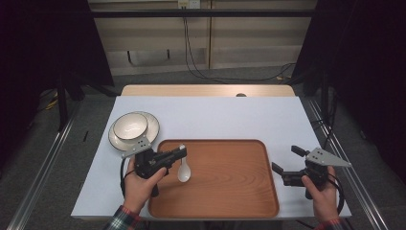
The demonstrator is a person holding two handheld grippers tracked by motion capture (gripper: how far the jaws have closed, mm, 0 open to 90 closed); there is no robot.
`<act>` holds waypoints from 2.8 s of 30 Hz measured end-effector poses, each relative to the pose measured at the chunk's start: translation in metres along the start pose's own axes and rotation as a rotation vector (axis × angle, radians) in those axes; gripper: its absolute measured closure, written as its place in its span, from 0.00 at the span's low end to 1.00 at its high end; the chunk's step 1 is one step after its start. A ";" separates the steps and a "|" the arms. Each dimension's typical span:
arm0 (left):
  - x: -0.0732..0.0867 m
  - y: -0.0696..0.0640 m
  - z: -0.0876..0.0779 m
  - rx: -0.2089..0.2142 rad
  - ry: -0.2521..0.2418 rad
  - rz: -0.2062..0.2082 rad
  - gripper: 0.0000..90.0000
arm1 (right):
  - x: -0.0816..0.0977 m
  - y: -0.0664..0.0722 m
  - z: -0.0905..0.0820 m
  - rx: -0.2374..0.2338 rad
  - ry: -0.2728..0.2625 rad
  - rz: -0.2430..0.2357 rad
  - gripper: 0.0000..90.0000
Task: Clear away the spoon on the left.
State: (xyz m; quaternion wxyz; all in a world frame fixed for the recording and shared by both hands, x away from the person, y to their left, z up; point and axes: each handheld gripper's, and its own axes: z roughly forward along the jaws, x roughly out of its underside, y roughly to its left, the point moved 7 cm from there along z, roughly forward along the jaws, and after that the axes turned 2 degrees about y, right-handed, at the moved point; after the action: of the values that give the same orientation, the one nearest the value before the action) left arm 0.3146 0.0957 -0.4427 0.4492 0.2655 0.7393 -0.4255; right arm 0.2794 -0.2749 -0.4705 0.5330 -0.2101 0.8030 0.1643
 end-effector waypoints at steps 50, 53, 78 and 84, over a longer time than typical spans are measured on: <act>0.017 -0.004 0.009 0.055 0.036 -0.049 0.94 | 0.000 0.001 0.001 -0.003 0.002 -0.010 0.01; 0.018 -0.003 0.010 0.052 0.034 -0.057 0.93 | 0.000 0.001 0.001 -0.004 0.004 -0.009 0.01; 0.024 0.013 0.014 -0.025 0.066 -0.029 0.86 | 0.001 0.002 0.001 -0.008 0.007 -0.010 0.01; 0.024 0.018 0.016 -0.039 0.068 -0.029 0.85 | 0.001 0.002 0.001 -0.010 0.009 -0.011 0.01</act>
State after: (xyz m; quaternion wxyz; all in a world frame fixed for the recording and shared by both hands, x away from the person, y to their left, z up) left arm 0.3245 0.0915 -0.4751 0.4227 0.2604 0.7661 -0.4082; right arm 0.2790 -0.2725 -0.4718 0.5291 -0.2179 0.8034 0.1645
